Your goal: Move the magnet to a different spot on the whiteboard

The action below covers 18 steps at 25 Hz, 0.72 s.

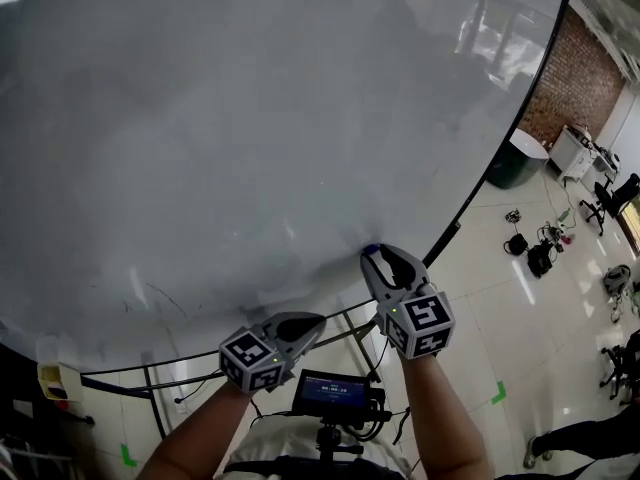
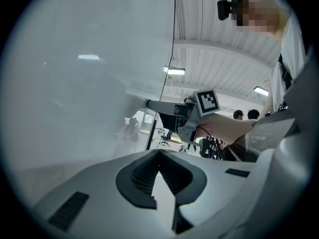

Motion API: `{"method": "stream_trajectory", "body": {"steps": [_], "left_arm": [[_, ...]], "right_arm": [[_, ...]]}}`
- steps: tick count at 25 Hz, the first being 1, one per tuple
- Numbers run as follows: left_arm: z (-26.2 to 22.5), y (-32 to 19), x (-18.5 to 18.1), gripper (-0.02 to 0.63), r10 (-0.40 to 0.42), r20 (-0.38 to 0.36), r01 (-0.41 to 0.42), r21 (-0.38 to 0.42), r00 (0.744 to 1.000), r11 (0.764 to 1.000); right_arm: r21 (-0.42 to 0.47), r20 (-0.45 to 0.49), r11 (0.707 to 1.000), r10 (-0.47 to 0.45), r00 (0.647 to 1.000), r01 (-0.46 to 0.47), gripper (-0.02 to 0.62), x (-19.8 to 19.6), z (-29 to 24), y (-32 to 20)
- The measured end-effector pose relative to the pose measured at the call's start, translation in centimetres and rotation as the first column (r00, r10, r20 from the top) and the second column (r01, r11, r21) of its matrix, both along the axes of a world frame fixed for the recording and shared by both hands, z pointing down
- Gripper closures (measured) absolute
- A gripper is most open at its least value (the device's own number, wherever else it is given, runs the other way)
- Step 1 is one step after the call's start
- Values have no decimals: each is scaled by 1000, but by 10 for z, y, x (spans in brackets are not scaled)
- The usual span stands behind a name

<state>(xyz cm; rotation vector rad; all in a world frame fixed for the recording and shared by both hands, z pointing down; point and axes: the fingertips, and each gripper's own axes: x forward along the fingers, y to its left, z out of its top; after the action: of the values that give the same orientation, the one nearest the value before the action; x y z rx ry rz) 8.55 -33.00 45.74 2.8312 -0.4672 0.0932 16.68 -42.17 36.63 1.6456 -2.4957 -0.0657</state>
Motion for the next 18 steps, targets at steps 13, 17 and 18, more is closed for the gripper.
{"method": "stream_trajectory", "body": {"steps": [13, 17, 18], "left_arm": [[7, 3, -4, 598, -22, 23, 22, 2, 999, 1000], [4, 15, 0, 598, -25, 27, 25, 11, 999, 1000], [4, 18, 1, 598, -28, 32, 28, 13, 999, 1000]], "right_arm": [[53, 89, 997, -53, 995, 49, 425, 14, -7, 31], [45, 130, 998, -57, 990, 52, 426, 22, -3, 45], [44, 141, 997, -61, 988, 55, 433, 24, -3, 50]]}}
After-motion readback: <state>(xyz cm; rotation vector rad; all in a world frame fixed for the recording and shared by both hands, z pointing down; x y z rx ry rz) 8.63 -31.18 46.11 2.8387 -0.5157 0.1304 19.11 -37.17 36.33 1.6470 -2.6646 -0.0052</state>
